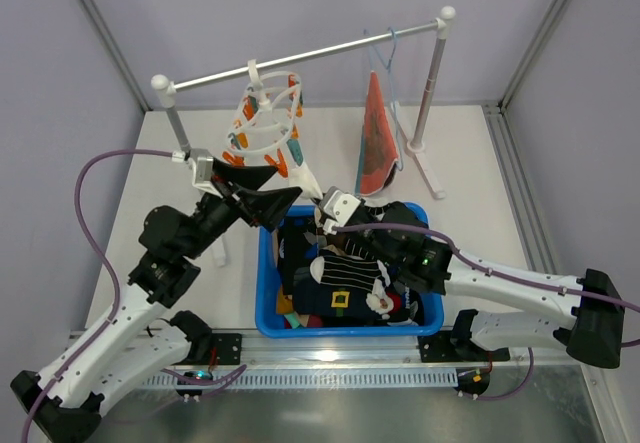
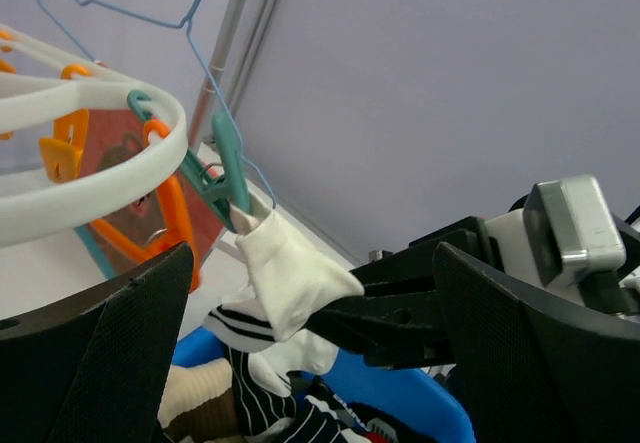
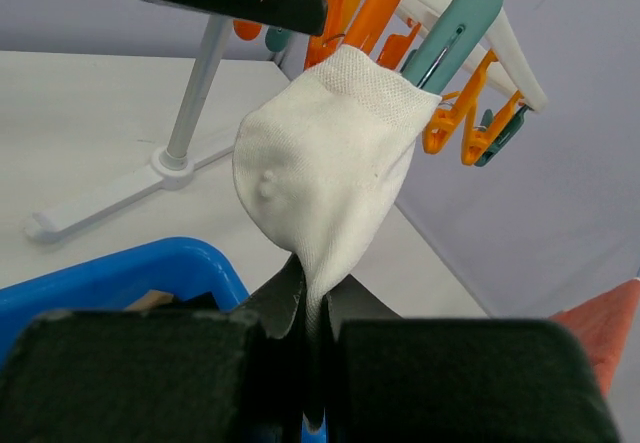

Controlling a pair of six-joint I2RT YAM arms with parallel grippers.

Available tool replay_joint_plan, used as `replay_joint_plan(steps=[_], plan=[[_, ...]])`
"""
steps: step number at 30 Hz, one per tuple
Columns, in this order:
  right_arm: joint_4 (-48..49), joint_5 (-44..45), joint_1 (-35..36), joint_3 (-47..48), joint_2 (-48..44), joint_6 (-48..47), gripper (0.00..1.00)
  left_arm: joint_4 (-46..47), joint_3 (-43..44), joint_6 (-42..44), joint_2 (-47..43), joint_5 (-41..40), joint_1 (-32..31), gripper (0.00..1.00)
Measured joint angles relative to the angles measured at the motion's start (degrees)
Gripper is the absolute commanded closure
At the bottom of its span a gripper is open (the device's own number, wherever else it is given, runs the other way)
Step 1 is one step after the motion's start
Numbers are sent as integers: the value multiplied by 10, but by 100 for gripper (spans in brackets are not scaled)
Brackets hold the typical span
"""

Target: Remove the socks clipped to the hanger

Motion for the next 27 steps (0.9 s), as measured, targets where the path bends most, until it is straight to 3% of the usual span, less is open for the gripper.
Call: replay_joint_plan(steps=[8,27], plan=[[8,-16,0,-27,7,11,95,59,0,-23,32,22,0,0],[12,-59,-1,-47,-16,21,95,48,17,-17,96,-16,0,1]])
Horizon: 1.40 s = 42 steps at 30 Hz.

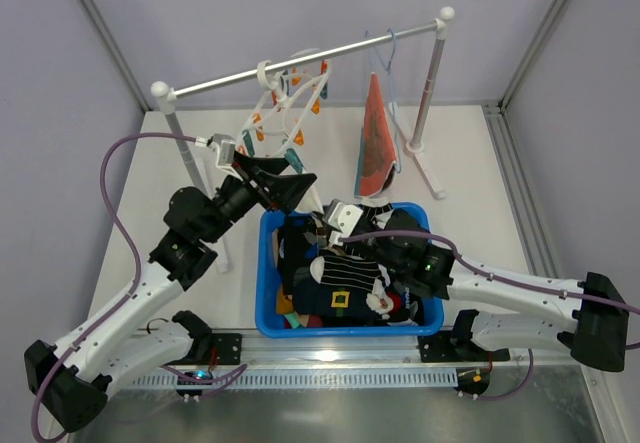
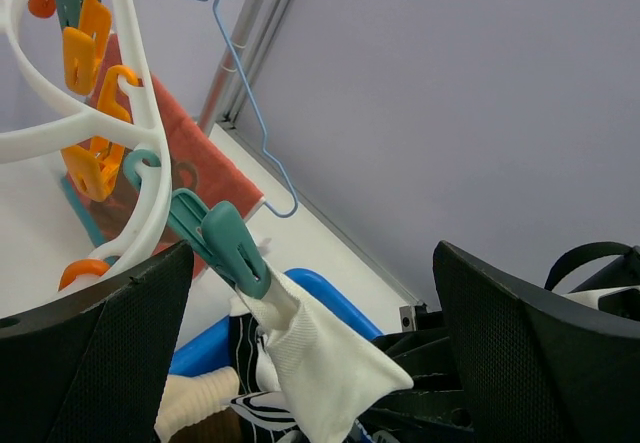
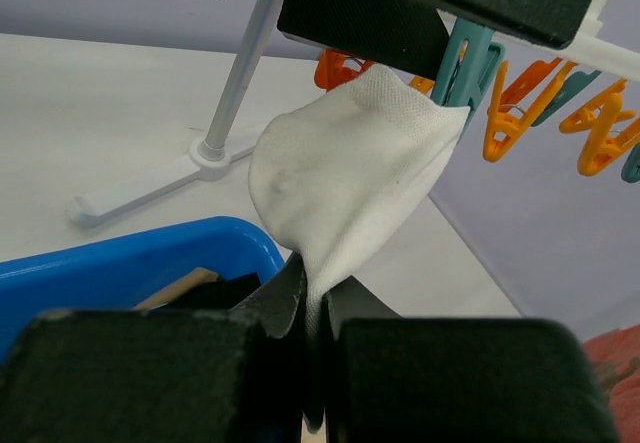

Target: Remove the socks clipped to the hanger

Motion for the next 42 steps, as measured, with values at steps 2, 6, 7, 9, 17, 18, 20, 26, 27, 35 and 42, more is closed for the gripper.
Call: replay_joint_plan(steps=[2,6,7,9,17,18,20,26,27,35,42], plan=[[-1,-3,0,-3,-5,1,96,0,0,0,1,-2,0,0],[-1,-13,0,-4,-12,6,95,2,0,0,3,-5,-1,0],[-1,-16,0,-4,-13,7,96,2,0,1,4,-5,-1,1],[0,-23,0,-7,-16,10,96,2,0,2,8,-9,-1,0],[-6,-43,-1,-21,-44,21,95,10,-20,10,-7,-17,-1,1],[-7,-47,-1,-22,-52,23,96,10,-23,11,-11,-15,-1,0],[-9,-54,-1,-24,-64,26,95,13,-24,12,-12,-9,-1,0],[-17,-68,-1,-34,-101,36,96,27,-24,12,-10,10,-1,0],[-18,-74,0,-37,-108,37,96,31,-24,12,-10,10,0,0],[-19,-111,1,-41,-140,49,96,38,-24,1,-10,10,10,1],[-20,-113,2,-49,-127,53,96,33,-27,-1,-12,9,12,0]])
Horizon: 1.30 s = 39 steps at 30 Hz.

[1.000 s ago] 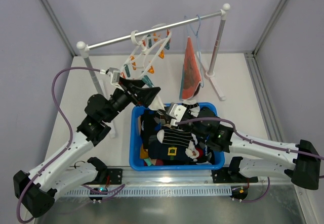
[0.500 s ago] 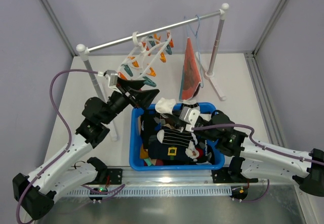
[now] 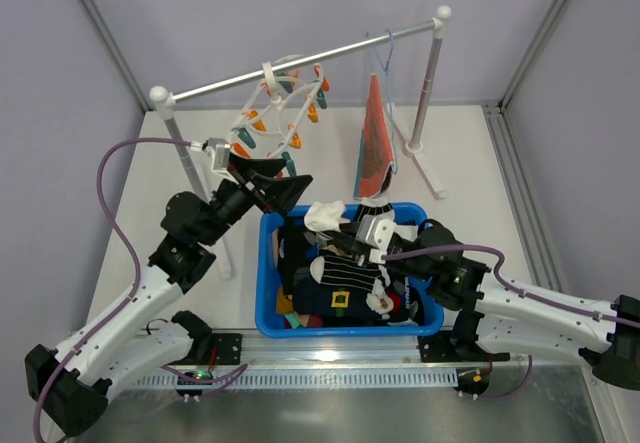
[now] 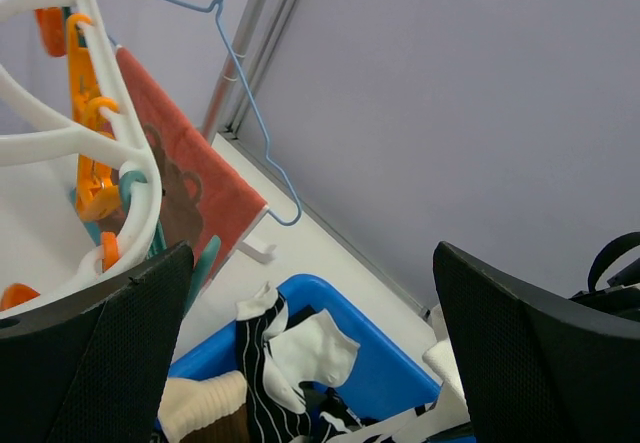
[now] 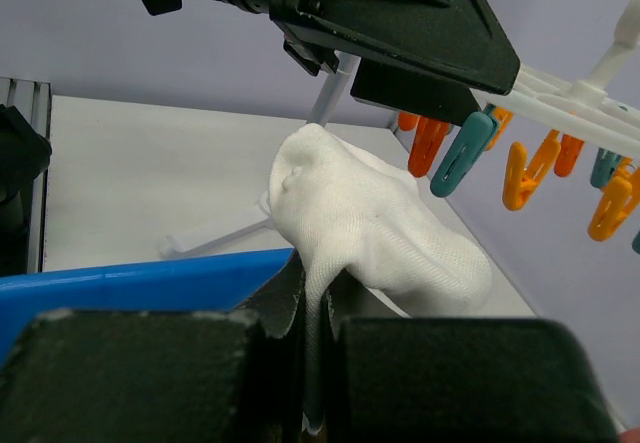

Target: Remove the socks clipped to the hanger

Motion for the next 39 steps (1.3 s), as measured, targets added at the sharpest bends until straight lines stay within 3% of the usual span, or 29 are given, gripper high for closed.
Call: replay_joint_plan(steps=[11,15,23,31,39], plan=[[3,25,1,-12,2,11,96,-8,-2,1,-14,-4,5,0],[-8,97,1,-48,-13,42,95,-12,-6,2,-19,-5,7,0],[-140,294,1,-59,-109,145,89,-30,-26,3,-40,-32,11,1],[-236,380,1,-72,-184,241,87,-118,-63,10,-97,-123,11,0],[-321,420,1,-76,-146,322,85,-257,-66,31,-173,-191,11,1]])
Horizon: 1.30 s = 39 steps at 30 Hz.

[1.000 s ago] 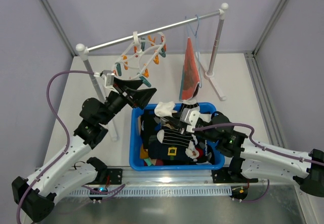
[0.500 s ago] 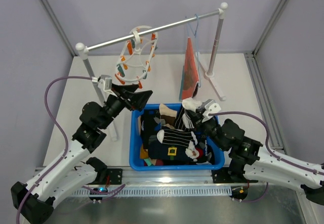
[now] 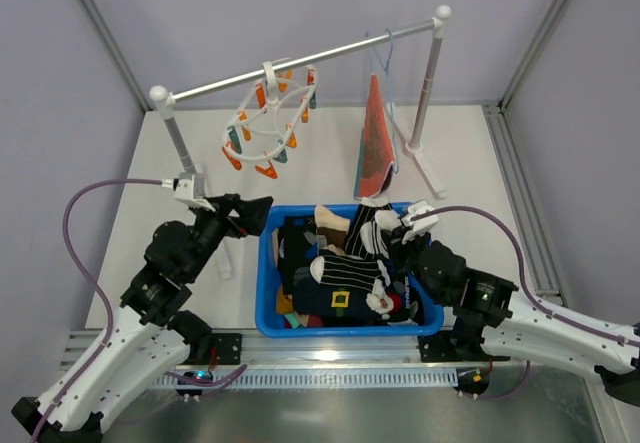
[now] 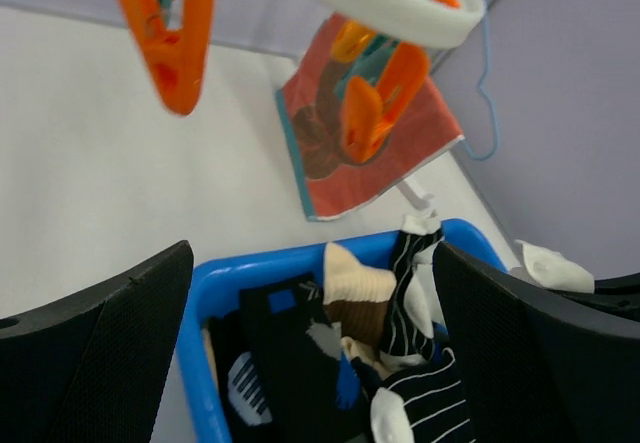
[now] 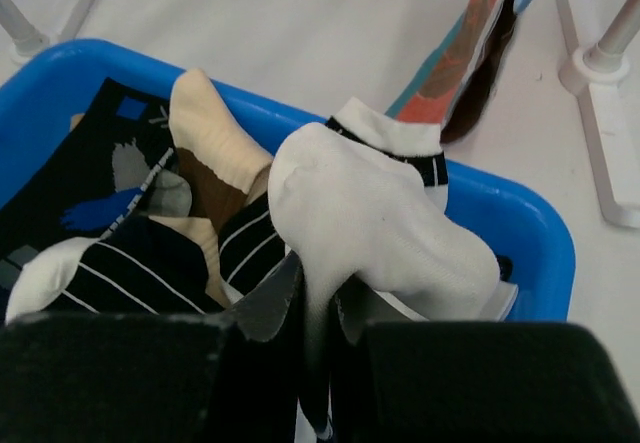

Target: Remove the socks clipped to the hanger

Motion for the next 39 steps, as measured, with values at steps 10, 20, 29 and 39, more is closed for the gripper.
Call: replay_joint_plan(steps=[10,20,29,39], plan=[[-90,4,7,0,40,87,13,-184,-37,0,-105,-144,1,1],[-125,25,19,20,41,113,0,-213,-43,1,-110,-169,1,0],[-81,87,28,-7,-51,84,0,-212,-50,3,-149,-170,-7,1],[66,157,19,-113,-179,-7,0,-212,-54,5,-162,-174,-12,0]])
